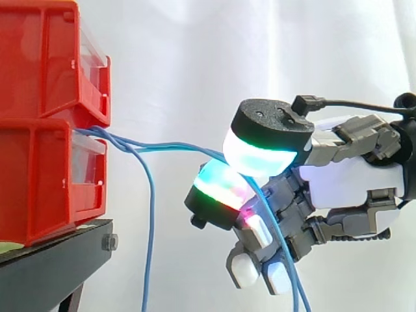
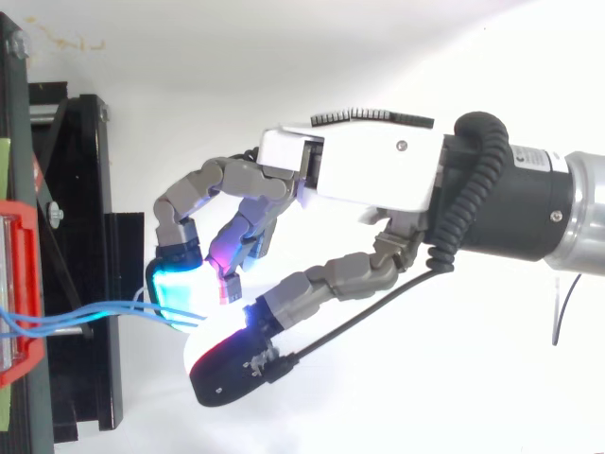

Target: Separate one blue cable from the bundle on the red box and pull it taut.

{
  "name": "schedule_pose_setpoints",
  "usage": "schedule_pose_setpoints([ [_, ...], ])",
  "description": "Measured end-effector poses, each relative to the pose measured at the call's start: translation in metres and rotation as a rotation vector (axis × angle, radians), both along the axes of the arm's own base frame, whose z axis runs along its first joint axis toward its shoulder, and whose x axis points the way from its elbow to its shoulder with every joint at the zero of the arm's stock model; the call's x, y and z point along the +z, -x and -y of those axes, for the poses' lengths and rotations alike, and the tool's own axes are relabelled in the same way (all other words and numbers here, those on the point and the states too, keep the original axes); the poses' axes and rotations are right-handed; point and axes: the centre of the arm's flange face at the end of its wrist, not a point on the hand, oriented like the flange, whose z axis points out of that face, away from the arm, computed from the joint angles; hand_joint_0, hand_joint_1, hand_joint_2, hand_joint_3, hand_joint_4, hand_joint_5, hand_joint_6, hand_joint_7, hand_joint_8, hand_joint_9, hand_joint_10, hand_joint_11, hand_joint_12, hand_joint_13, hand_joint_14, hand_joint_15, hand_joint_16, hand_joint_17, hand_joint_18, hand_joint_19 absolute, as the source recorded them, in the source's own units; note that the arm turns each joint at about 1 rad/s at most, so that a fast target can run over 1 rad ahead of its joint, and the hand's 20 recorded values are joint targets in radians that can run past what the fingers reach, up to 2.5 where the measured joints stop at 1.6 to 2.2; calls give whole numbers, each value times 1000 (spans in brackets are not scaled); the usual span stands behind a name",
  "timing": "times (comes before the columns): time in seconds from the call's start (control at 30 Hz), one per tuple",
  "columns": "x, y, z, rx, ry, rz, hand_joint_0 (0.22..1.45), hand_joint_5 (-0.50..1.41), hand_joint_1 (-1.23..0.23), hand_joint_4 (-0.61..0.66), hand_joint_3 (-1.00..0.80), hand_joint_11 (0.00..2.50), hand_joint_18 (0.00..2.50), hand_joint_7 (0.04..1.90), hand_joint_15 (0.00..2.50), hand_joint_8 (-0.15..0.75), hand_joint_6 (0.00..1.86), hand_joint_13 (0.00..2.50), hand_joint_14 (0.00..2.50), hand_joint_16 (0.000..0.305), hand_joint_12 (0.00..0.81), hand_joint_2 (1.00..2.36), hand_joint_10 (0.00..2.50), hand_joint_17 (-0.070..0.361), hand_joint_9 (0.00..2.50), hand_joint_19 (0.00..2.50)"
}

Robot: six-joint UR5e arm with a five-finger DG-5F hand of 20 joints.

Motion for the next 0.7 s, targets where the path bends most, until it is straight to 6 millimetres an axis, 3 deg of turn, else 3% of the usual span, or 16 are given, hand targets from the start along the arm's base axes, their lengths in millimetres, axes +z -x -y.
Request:
schedule_pose_setpoints([
  [0.1,0,0,0,1,0,0,430,-145,-678,98,-500,877,956,1115,551,385,884,951,17,55,445,1000,13,123,1097,590],
  [0.23,0,0,0,1,0,0,508,-140,-603,82,-500,878,896,1179,559,364,871,926,16,49,415,1000,16,110,1101,641],
  [0.3,0,0,0,0,0,0,535,-138,-611,79,-500,878,882,1199,562,352,869,926,17,47,410,1000,17,106,1100,653],
  [0.37,0,0,0,0,0,0,564,-141,-709,72,-259,896,881,1232,569,358,872,929,17,47,406,1014,17,105,1098,659],
  [0.43,0,0,1,0,0,0,576,-153,-759,73,-174,892,916,1178,559,367,891,941,16,50,419,1016,13,111,1090,628],
  [0.7,0,0,1,-1,0,1,613,-176,-829,-28,-152,882,888,1150,567,333,908,923,17,46,395,1019,17,103,1029,623],
])
